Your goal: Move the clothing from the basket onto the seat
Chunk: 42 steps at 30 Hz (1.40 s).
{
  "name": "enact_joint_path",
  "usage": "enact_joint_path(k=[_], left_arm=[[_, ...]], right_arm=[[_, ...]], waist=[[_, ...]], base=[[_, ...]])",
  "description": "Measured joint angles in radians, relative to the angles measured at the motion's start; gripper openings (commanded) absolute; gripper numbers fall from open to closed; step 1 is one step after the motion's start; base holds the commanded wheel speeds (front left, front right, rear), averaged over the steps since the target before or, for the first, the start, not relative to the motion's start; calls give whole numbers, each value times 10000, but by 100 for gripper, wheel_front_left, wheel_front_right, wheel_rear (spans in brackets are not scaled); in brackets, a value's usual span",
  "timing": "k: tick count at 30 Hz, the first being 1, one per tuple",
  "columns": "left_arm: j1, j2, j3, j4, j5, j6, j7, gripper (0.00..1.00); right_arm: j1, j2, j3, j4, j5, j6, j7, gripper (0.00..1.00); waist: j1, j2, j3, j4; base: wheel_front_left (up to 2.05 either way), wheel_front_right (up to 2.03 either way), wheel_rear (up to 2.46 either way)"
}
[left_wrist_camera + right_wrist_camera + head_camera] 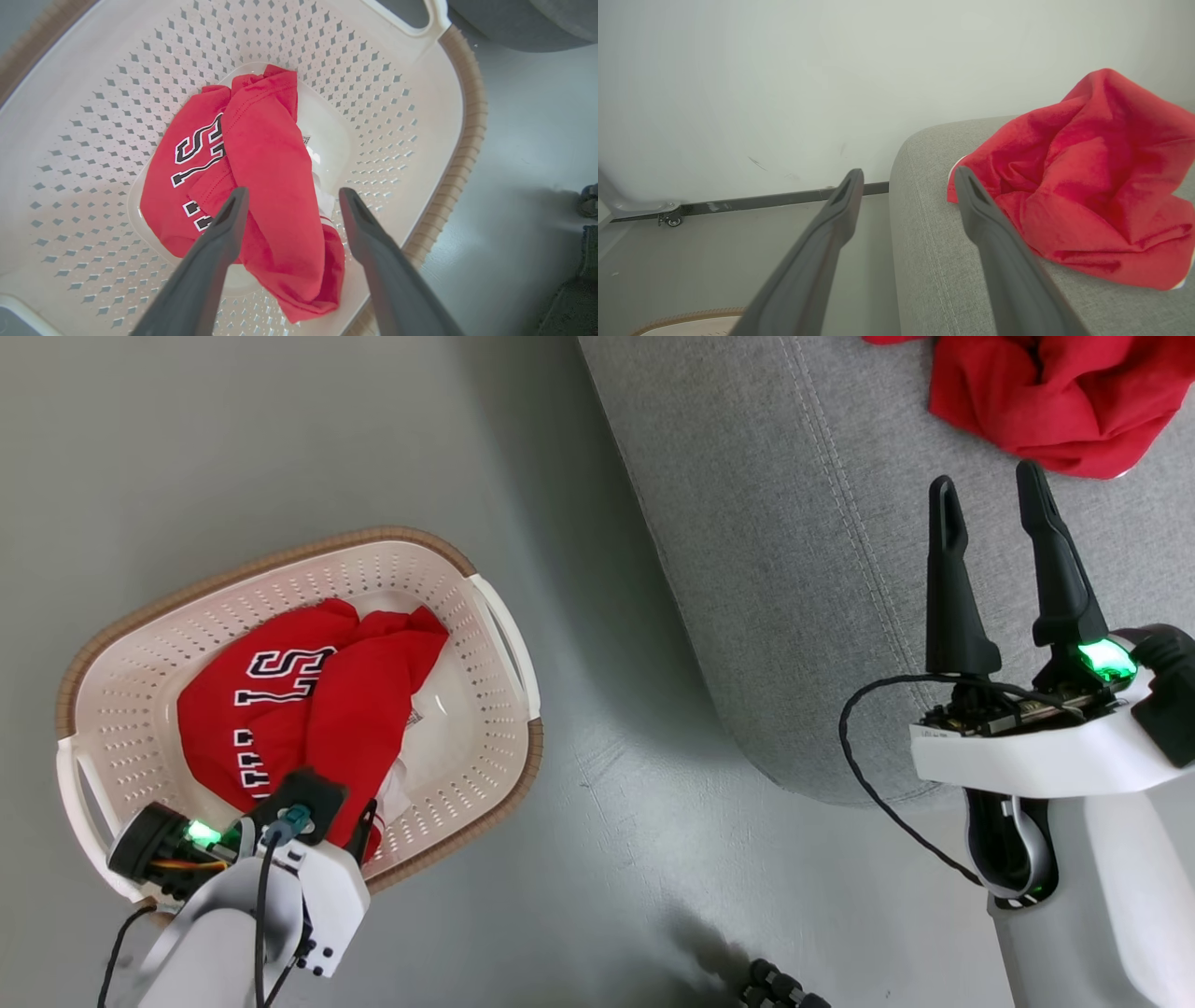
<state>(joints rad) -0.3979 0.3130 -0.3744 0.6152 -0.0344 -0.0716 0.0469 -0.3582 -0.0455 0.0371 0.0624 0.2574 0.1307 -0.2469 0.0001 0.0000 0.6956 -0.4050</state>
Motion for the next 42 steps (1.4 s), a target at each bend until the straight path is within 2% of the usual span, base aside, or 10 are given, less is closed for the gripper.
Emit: enact_joint_path(k=[11, 19, 26, 35, 36, 37, 38, 40, 41, 42], left_arm=[[-462, 274, -616, -506, 123, -422, 1733, 100], [-494, 337, -865, -656, 36, -495, 2755, 100], [-544, 888, -917, -541, 31, -516, 3762, 100], [-572, 1103, -779, -424, 10, -518, 4286, 100], [-572, 1093, -750, -422, -8, -516, 4284, 94], [-572, 1095, -721, -424, -54, -518, 4286, 84], [-572, 1104, -706, -422, -67, -518, 4295, 48], [-572, 1141, -690, -410, -73, -516, 4295, 7], [-572, 1160, -688, -408, -73, -518, 4295, 0], [-571, 1168, -690, -408, -75, -518, 4297, 0]], right_arm=[[-325, 6, 6, 380, 253, 0, -13, 100], [-478, 8, 29, 368, 439, 0, -25, 100], [-568, 10, 81, 349, 568, 0, -25, 100], [-663, 12, 119, 347, 692, 0, -25, 100], [-698, 12, 117, 345, 692, 0, -25, 100], [-728, 12, 117, 345, 692, 0, -25, 100], [-734, 12, 117, 345, 694, 0, -25, 100], [-734, 13, 119, 345, 696, 0, -25, 100], [-734, 13, 119, 343, 696, 0, -25, 100], [-734, 13, 119, 343, 696, 0, -25, 100]], waist=[[0, 0, 247, -105], [0, 0, 349, -149], [0, 0, 558, -252], [0, 0, 740, -397], [0, 0, 756, -413], [0, 1, 771, -428], [0, 0, 783, -441], [0, 0, 806, -466], [0, 0, 817, -477], [0, 0, 826, -486]], base=[[0, 0, 0], [0, 0, 0], [0, 0, 0], [0, 0, 0], [0, 0, 0], [0, 0, 0], [0, 0, 0], [0, 0, 0], [0, 0, 0], [0, 0, 0]])
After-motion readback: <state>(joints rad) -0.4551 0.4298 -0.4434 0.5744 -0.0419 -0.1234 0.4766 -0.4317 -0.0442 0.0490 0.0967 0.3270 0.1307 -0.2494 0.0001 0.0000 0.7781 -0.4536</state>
